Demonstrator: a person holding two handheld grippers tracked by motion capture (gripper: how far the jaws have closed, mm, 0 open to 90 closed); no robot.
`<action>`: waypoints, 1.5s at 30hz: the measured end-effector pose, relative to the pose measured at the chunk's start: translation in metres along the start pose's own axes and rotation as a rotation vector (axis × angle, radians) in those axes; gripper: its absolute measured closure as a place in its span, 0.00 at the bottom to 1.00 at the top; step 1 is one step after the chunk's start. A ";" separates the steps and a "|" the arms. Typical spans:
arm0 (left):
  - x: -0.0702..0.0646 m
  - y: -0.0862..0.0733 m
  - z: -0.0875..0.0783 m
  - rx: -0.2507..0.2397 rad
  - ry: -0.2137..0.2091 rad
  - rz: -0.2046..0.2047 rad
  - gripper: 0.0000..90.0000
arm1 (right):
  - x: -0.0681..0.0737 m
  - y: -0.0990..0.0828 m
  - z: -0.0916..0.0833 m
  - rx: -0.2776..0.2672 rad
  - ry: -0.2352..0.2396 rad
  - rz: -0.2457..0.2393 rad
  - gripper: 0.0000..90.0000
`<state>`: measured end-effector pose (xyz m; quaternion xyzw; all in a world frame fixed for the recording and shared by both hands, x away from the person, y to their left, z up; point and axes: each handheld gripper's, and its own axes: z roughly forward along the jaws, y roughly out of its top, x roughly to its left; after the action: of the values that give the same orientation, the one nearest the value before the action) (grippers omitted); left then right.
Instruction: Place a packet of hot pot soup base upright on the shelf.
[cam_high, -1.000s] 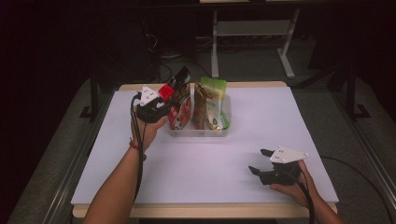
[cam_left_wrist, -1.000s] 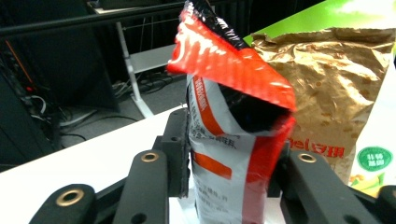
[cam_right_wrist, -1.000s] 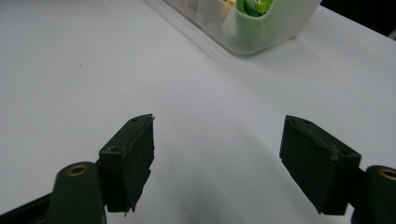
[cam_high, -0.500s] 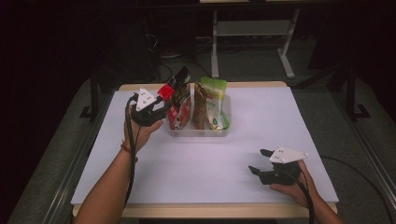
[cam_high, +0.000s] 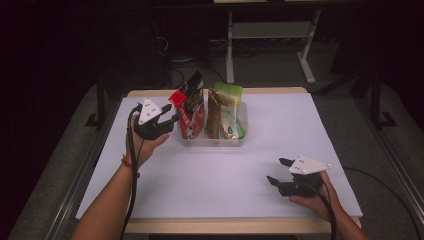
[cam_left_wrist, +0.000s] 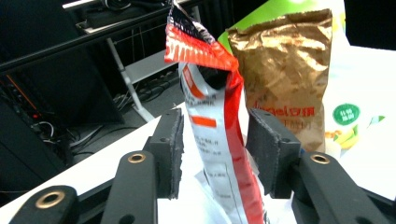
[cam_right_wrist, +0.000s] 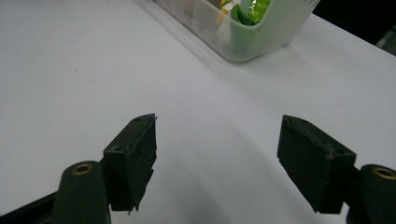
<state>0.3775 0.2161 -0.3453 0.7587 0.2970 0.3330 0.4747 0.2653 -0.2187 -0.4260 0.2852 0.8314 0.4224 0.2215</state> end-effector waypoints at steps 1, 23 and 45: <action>0.000 -0.001 -0.001 0.003 -0.002 0.004 0.61 | 0.000 0.000 0.000 0.001 -0.003 -0.003 0.31; -0.003 -0.021 -0.028 0.059 -0.014 0.079 0.51 | 0.005 0.017 -0.004 0.007 -0.050 -0.067 0.31; 0.002 -0.054 -0.071 0.138 -0.076 0.119 0.41 | 0.005 0.024 -0.008 0.007 -0.084 -0.098 0.29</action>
<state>0.3151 0.2748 -0.3716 0.8179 0.2554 0.3106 0.4116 0.2639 -0.2084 -0.4022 0.2625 0.8357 0.3959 0.2758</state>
